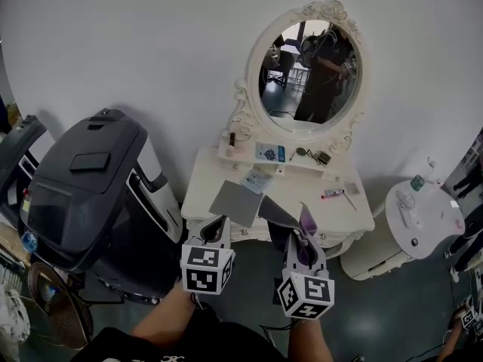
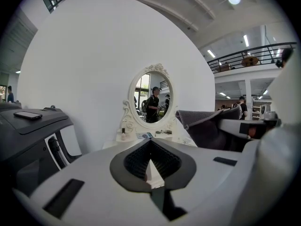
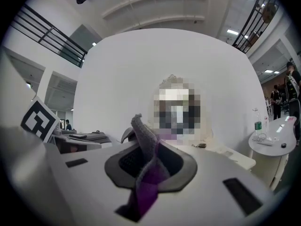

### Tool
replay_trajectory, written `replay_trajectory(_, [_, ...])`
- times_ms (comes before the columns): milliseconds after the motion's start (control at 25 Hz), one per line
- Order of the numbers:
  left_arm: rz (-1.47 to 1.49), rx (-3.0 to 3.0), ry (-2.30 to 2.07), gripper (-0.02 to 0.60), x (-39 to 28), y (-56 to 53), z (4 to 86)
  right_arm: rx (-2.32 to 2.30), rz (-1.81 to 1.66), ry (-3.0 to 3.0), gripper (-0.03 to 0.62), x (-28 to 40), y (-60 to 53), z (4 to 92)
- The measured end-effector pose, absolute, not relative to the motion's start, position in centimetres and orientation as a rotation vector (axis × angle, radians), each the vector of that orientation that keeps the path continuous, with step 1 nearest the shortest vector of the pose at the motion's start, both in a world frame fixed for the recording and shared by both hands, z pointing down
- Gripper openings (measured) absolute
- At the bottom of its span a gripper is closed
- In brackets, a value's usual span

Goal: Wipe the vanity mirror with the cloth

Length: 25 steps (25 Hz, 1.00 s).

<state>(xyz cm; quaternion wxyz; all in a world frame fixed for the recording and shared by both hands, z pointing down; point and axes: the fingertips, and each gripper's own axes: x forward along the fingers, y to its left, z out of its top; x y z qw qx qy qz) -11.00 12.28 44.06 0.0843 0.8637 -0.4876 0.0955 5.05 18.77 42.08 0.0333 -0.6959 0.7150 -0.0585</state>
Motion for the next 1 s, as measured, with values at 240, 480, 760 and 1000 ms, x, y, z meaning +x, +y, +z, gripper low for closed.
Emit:
replay_trajectory(240, [0.277,2.552,-1.446,-0.002,-9.9,8.3,45.2,-2.152,-0.207,2.233,0.048,6.0,14.8,43.5])
replay_trajectory(480, [0.241,2.586,-1.398,-0.002,-7.7,0.3,45.0,-2.202,-0.167,2.231,0.048,7.3,7.7,43.4])
replay_trajectory(760, [0.197,2.621,-1.357,-0.002,-7.0,-10.9,42.1,-2.211,-0.084,2.237,0.048,7.1,-3.6,39.9])
replay_trajectory(1000, [0.170,2.609,-1.355,-0.002,-8.5,-18.2,41.4,-2.184,-0.061,2.254,0.048,5.5,-11.5,38.5])
